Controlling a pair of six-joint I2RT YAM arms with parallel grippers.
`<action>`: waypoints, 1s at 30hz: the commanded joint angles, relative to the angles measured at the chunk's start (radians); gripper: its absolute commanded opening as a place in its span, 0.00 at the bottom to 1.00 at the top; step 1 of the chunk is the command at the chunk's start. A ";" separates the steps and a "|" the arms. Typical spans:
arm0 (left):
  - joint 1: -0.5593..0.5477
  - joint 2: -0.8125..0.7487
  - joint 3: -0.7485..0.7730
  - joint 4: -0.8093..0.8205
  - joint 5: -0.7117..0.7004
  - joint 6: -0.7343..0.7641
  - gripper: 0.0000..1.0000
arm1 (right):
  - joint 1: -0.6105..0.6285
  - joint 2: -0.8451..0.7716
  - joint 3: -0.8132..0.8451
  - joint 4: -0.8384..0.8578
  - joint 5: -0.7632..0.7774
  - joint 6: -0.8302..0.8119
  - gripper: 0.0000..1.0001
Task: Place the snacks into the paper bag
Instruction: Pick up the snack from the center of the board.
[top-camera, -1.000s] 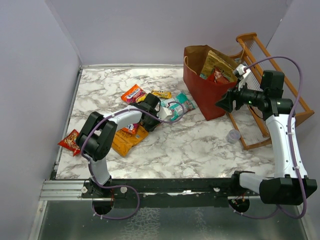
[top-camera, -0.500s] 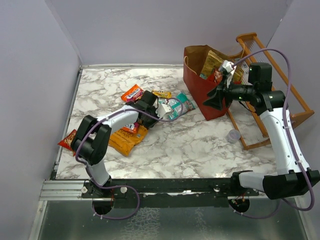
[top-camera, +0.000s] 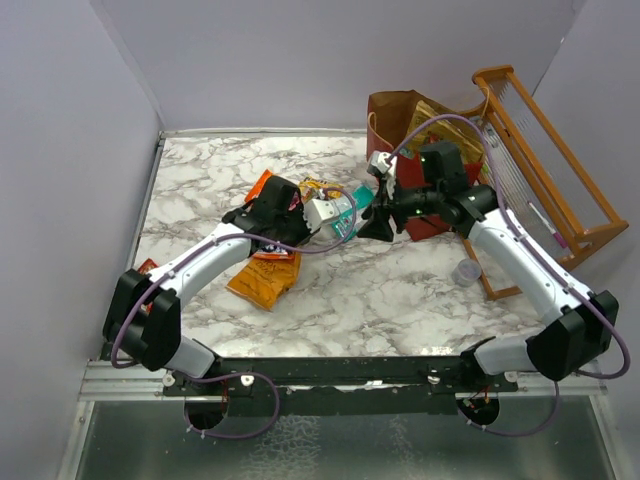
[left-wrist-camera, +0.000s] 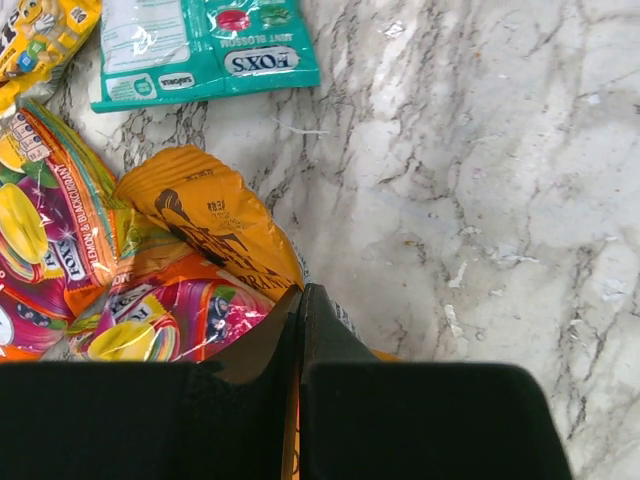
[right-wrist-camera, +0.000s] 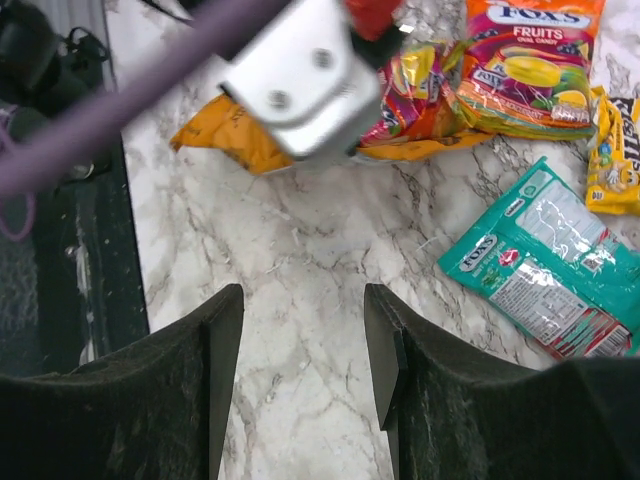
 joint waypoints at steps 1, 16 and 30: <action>-0.002 -0.082 -0.032 0.047 0.093 0.022 0.00 | 0.032 0.054 -0.052 0.218 0.144 0.101 0.51; -0.002 -0.154 -0.056 0.044 0.203 -0.039 0.00 | 0.125 0.287 0.024 0.387 0.295 0.392 0.58; -0.002 -0.159 -0.077 0.082 0.213 -0.060 0.00 | 0.177 0.392 0.089 0.355 0.333 0.448 0.56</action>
